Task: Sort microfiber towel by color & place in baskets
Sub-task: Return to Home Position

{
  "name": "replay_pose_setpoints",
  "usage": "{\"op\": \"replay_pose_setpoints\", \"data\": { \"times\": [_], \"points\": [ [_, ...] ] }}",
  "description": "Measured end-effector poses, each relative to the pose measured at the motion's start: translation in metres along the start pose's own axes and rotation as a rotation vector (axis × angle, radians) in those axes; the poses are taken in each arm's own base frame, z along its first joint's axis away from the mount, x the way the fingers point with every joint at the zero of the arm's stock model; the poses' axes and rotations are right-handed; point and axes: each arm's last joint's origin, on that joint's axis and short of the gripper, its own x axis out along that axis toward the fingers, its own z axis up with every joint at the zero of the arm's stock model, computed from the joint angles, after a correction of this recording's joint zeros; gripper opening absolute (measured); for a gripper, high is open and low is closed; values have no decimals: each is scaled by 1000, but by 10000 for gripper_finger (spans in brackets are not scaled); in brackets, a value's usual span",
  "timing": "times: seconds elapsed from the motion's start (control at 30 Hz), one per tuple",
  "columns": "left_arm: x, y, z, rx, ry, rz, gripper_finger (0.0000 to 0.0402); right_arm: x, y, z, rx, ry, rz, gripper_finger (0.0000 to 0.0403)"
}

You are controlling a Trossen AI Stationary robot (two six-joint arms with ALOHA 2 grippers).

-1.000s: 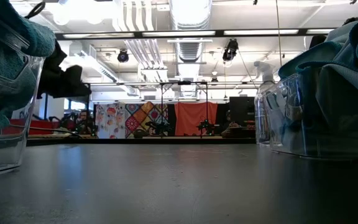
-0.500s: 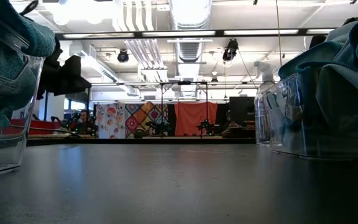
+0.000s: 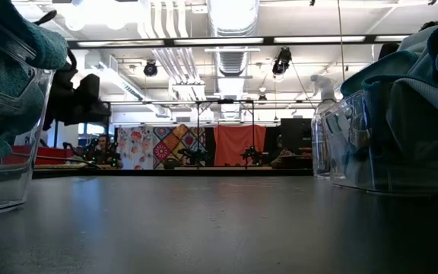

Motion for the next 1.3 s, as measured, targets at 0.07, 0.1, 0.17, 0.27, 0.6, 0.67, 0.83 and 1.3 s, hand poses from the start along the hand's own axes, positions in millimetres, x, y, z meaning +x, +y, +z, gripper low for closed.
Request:
{"op": "replay_pose_setpoints", "data": {
  "times": [0.07,0.1,0.17,0.27,0.6,0.67,0.83,1.3],
  "points": [
    [-2,2,-2,10,20,2,127,0,0,0,0,0,0,68],
    [-3,3,-4,23,42,10,127,0,0,0,0,0,-1,68],
    [-6,7,-9,55,99,30,127,0,0,0,0,0,-1,68],
    [-8,7,-8,53,96,24,127,0,0,0,0,0,0,68],
    [-16,8,5,-16,-25,-17,127,0,0,0,0,1,-1,68],
    [-19,8,8,-35,-59,-29,127,0,0,0,0,1,-1,68],
    [-23,8,14,-65,-112,-48,127,0,0,0,0,0,0,68],
    [-28,9,20,-102,-178,-71,127,0,0,0,0,0,0,68]
  ]
}}
